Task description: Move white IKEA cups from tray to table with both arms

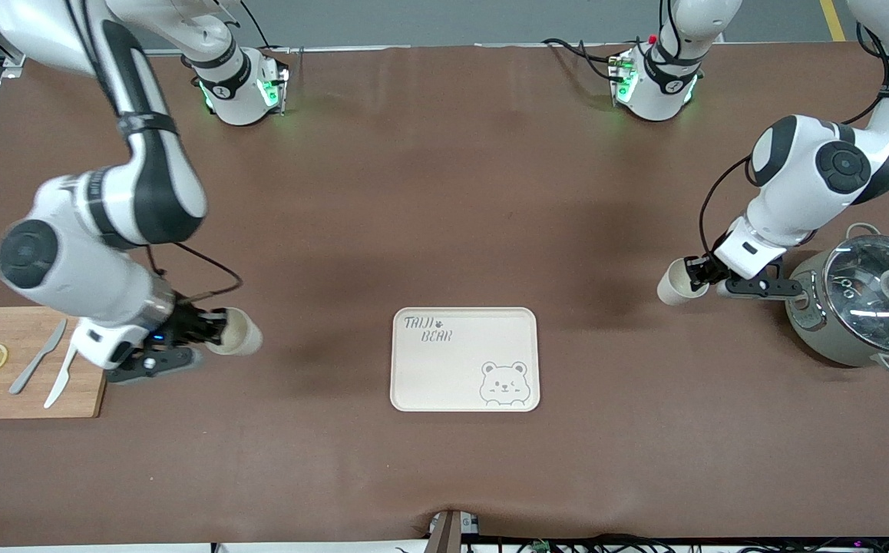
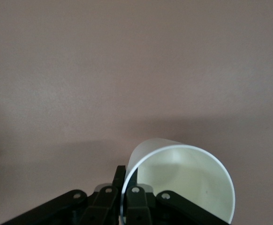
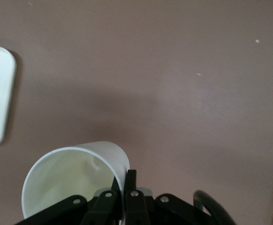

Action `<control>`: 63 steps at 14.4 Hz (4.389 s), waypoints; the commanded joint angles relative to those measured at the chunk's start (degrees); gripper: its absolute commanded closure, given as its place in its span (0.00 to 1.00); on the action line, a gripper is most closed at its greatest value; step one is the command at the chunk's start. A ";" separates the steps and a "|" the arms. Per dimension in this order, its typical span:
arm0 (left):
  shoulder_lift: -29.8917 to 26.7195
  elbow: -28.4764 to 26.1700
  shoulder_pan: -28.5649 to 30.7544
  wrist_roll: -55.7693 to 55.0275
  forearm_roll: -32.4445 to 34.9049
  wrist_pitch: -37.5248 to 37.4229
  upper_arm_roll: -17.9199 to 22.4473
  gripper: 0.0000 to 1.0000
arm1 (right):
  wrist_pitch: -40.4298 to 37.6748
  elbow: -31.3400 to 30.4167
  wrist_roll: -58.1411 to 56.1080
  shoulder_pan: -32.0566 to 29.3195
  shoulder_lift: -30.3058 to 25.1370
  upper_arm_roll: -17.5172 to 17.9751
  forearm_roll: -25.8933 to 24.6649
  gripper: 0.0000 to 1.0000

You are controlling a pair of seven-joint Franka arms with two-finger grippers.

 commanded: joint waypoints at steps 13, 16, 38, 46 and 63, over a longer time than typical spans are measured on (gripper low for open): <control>8.75 -3.45 5.14 10.06 12.24 5.57 9.07 1.00 | 28.02 -13.85 -11.89 -5.64 7.26 1.57 1.80 1.00; 9.46 -3.01 4.61 9.71 12.60 5.30 9.42 1.00 | 28.37 -13.68 -11.89 -5.46 7.79 1.65 2.32 1.00; 10.26 -0.28 -5.41 4.09 18.58 4.95 17.33 0.00 | 10.25 1.40 -11.54 -6.25 7.71 1.04 2.24 0.00; 6.05 0.59 -5.32 1.19 17.97 -1.44 14.62 0.00 | -26.80 23.94 5.13 -6.95 -0.79 -2.48 -4.44 0.00; 6.83 37.05 -5.41 -0.66 0.92 -43.11 2.92 0.00 | -29.72 24.38 11.05 -8.54 -3.28 -2.56 -5.58 0.00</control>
